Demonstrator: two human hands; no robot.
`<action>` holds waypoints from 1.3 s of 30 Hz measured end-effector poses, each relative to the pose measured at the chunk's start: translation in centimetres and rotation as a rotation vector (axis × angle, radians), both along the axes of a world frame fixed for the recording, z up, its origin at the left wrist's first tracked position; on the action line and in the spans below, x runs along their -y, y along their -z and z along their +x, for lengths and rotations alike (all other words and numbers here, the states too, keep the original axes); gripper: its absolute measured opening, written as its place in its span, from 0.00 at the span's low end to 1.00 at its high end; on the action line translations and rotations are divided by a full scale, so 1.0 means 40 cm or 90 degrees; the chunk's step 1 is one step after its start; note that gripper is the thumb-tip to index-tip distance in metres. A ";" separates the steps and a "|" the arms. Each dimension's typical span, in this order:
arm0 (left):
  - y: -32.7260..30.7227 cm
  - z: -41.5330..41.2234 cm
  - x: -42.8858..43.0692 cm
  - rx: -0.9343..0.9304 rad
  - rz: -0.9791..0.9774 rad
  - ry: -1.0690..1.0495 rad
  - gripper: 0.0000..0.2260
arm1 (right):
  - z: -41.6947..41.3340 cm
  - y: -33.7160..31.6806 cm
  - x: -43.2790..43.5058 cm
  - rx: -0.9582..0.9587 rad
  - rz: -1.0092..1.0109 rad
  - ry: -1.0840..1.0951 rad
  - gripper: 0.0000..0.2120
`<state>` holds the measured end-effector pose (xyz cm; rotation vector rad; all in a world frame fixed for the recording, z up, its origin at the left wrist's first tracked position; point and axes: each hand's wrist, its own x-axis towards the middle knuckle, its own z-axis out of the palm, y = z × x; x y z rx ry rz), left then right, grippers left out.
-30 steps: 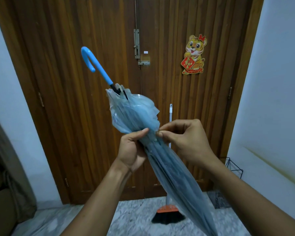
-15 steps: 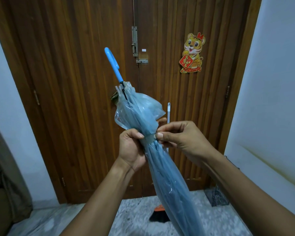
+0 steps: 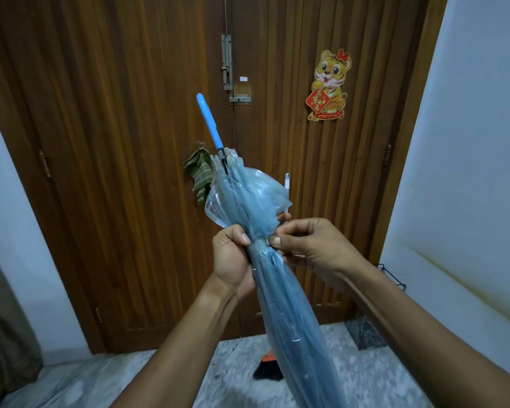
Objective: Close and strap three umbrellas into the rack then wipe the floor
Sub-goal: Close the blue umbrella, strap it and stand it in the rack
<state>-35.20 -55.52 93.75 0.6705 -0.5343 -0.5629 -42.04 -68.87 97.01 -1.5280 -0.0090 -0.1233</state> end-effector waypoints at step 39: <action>0.085 0.371 0.679 0.327 0.349 0.087 0.15 | 0.221 0.136 0.702 0.035 -0.028 0.333 0.18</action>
